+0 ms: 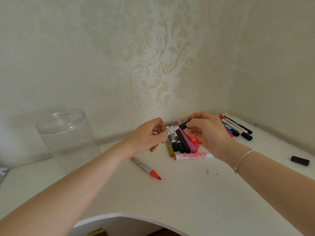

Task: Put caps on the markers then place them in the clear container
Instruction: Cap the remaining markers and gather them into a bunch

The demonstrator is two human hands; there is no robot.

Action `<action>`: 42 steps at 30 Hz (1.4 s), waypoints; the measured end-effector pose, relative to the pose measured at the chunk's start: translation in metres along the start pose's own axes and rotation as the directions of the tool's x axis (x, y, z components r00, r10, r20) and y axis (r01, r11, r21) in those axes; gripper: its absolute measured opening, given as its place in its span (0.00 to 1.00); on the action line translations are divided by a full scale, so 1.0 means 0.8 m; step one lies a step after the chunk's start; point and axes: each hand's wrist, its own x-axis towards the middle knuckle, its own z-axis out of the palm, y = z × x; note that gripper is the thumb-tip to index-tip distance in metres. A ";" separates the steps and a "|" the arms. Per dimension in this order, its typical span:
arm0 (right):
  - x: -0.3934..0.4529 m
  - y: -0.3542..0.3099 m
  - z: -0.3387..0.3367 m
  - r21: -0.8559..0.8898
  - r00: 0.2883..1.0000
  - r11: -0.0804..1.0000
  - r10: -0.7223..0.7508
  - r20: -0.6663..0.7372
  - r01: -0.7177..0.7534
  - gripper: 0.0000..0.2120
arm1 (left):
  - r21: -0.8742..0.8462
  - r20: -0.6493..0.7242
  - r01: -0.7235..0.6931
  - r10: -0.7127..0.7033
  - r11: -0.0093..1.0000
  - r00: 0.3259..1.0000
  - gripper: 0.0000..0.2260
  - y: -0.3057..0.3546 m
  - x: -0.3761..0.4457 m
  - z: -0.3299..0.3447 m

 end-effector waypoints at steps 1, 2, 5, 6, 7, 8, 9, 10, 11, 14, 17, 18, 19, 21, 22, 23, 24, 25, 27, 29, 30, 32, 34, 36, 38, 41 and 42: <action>0.001 0.000 -0.001 0.020 1.000 1.000 0.000 0.004 0.000 0.08 | -0.001 0.000 0.000 0.000 1.000 1.000 0.06 0.001 0.001 0.001; 0.001 0.000 -0.001 0.041 1.000 0.999 0.002 0.008 -0.002 0.08 | -0.001 0.001 0.001 -0.001 1.000 1.000 0.05 0.001 0.001 0.001; 0.000 0.001 -0.001 0.065 0.999 0.998 0.016 0.029 -0.018 0.08 | 0.003 0.003 0.005 -0.005 1.000 1.000 0.05 0.000 0.002 0.003; 0.000 0.001 -0.001 0.055 0.999 0.998 0.022 0.032 -0.024 0.08 | 0.009 0.003 0.008 -0.008 1.000 1.000 0.05 -0.001 0.003 0.003; 0.000 0.001 -0.001 0.035 0.999 0.999 0.026 0.031 -0.027 0.08 | 0.015 0.003 0.012 -0.012 1.000 1.000 0.05 -0.002 0.003 0.004; 0.000 0.002 -0.001 0.001 0.999 1.000 0.024 0.026 -0.024 0.08 | 0.018 0.002 0.017 -0.017 1.000 1.000 0.05 -0.003 0.003 0.004; 0.000 0.002 -0.001 -0.042 1.000 0.999 0.016 0.019 -0.015 0.08 | 0.016 -0.001 0.019 -0.019 1.000 1.000 0.05 -0.004 0.003 0.004; 0.001 0.003 -0.001 -0.083 1.000 0.997 0.004 0.014 -0.003 0.08 | 0.012 -0.004 0.020 -0.020 1.000 1.000 0.05 -0.005 0.003 0.005; 0.000 0.004 -0.001 -0.110 1.000 0.994 -0.005 0.017 0.007 0.08 | 0.008 -0.005 0.019 -0.019 1.000 1.000 0.04 -0.006 0.004 0.006; -0.002 0.005 0.003 -0.121 0.998 0.993 -0.009 0.059 0.017 0.09 | -0.004 0.009 0.006 -0.006 1.000 1.000 0.04 -0.003 0.007 0.010; -0.001 0.002 0.003 -0.150 0.997 0.988 -0.030 0.074 0.041 0.08 | -0.012 0.025 -0.046 0.046 0.999 0.999 0.04 0.001 0.009 0.015; 0.001 0.000 0.001 -0.171 0.997 0.984 -0.034 0.073 0.046 0.08 | -0.008 0.028 -0.069 0.069 0.998 0.997 0.04 0.002 0.010 0.016; 0.002 -0.002 0.000 -0.192 0.997 0.980 -0.036 0.073 0.050 0.08 | 0.007 0.022 -0.089 0.089 0.996 0.996 0.04 0.002 0.011 0.017; 0.004 -0.005 -0.002 -0.237 0.996 0.969 -0.050 0.073 0.066 0.06 | 0.044 -0.004 -0.108 0.109 0.993 0.994 0.05 0.003 0.014 0.020; 0.004 -0.006 -0.002 -0.268 0.995 0.960 -0.064 0.071 0.081 0.05 | 0.052 -0.019 -0.107 0.108 0.993 0.994 0.07 0.004 0.016 0.021; 0.005 -0.007 -0.002 -0.303 0.994 0.948 -0.082 0.068 0.099 0.04 | 0.054 -0.034 -0.103 0.105 0.993 0.994 0.08 0.005 0.017 0.022; 0.006 -0.009 -0.002 -0.335 0.993 0.935 -0.100 0.067 0.117 0.04 | 0.057 -0.046 -0.100 0.102 0.993 0.994 0.10 0.007 0.019 0.024; 0.007 -0.010 -0.003 -0.360 0.991 0.923 -0.120 0.065 0.135 0.04 | 0.063 -0.056 -0.098 0.102 0.993 0.993 0.11 0.009 0.021 0.025; 0.011 -0.012 -0.005 -0.395 0.986 0.904 -0.155 0.055 0.164 0.04 | 0.068 -0.066 -0.101 0.105 0.993 0.992 0.12 0.012 0.026 0.027; 0.015 -0.016 -0.006 -0.408 0.982 0.894 -0.184 0.040 0.184 0.05 | 0.049 -0.087 -0.100 0.104 0.994 0.991 0.12 0.017 0.032 0.030; 0.016 -0.018 -0.005 -0.412 0.980 0.891 -0.198 0.027 0.192 0.05 | 0.043 -0.102 -0.098 0.102 0.994 0.990 0.12 0.019 0.036 0.032; 0.021 -0.025 -0.005 -0.427 0.975 0.882 -0.224 -0.002 0.201 0.05 | 0.051 -0.140 -0.098 0.105 0.994 0.985 0.12 0.023 0.043 0.036; 0.025 -0.032 -0.004 -0.447 0.971 0.870 -0.238 -0.010 0.209 0.03 | 0.039 -0.183 -0.113 0.118 0.993 0.976 0.11 0.024 0.048 0.041; 0.029 -0.040 -0.004 -0.493 0.967 0.841 -0.256 0.001 0.223 0.02 | 0.021 -0.227 -0.137 0.138 0.990 0.964 0.11 0.025 0.050 0.047; 0.032 -0.042 -0.003 -0.523 0.966 0.822 -0.258 0.012 0.226 0.02 | 0.024 -0.262 -0.158 0.159 0.987 0.952 0.11 0.024 0.049 0.052; 0.037 -0.038 -0.005 -0.547 0.972 0.813 -0.236 0.004 0.200 0.04 | 0.030 -0.270 -0.170 0.171 0.985 0.948 0.10 0.021 0.049 0.055; 0.037 -0.036 -0.007 -0.543 0.975 0.819 -0.221 -0.001 0.185 0.04 | 0.040 -0.257 -0.164 0.169 0.986 0.951 0.10 0.019 0.050 0.055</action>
